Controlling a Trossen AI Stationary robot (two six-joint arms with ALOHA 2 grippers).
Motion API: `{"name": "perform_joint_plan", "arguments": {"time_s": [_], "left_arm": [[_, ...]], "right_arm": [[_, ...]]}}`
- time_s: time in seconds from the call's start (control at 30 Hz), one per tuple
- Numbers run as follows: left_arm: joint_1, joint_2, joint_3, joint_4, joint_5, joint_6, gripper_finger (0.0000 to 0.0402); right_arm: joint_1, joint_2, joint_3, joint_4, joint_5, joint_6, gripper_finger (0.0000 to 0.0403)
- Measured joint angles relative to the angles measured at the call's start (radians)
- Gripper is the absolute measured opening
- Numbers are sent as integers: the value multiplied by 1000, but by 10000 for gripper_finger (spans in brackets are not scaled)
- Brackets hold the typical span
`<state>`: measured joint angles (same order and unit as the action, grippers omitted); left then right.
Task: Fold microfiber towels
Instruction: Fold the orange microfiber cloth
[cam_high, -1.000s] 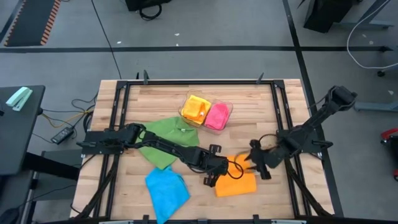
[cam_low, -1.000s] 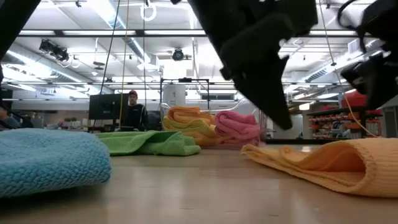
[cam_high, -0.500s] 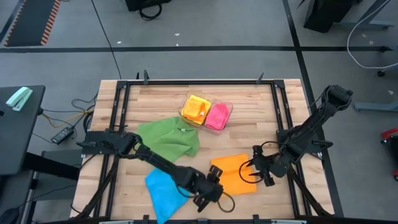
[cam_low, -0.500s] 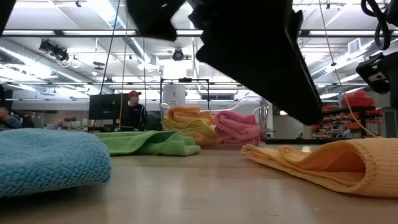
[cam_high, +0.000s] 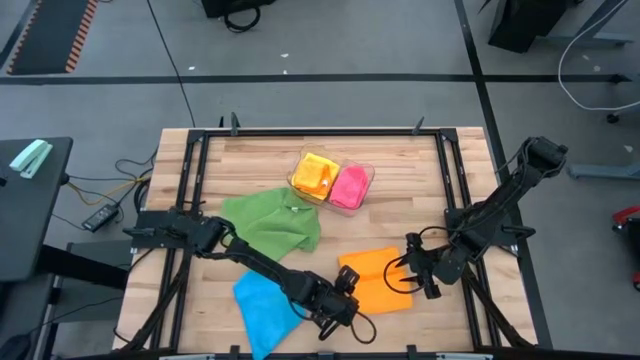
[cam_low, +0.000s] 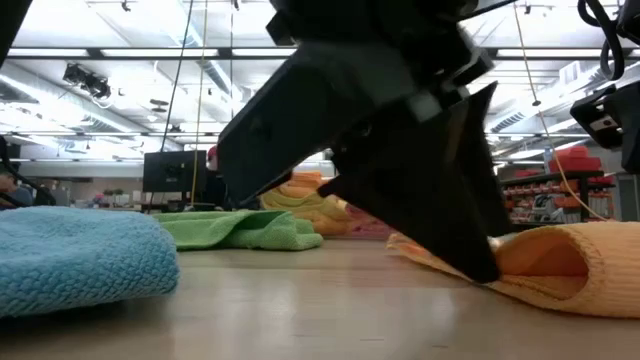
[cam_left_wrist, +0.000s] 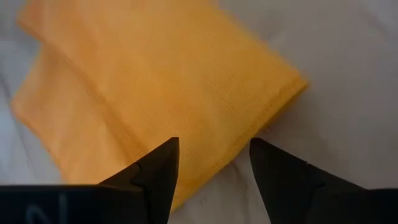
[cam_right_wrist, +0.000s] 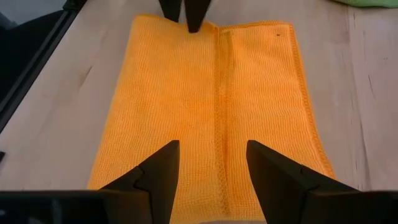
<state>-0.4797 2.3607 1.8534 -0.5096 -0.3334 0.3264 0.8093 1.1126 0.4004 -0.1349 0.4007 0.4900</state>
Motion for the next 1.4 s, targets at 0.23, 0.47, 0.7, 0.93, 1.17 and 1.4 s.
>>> {"name": "perform_joint_plan", "arguments": {"time_s": [0.23,0.47,0.7,0.93,1.17,1.4], "left_arm": [[-2,7,0,27,24,1,193],[-1,8,0,28,27,0,191],[10,33,4,45,31,-12,179],[22,37,4,42,46,-100,131],[26,40,2,41,65,-167,18],[32,14,-5,38,97,-208,8]], "right_arm": [[0,0,0,0,11,0,194],[22,5,0,4,2,26,193],[46,70,0,49,17,58,193],[46,85,0,90,17,49,193],[57,85,0,94,13,38,193],[135,165,0,210,73,-73,193]]}}
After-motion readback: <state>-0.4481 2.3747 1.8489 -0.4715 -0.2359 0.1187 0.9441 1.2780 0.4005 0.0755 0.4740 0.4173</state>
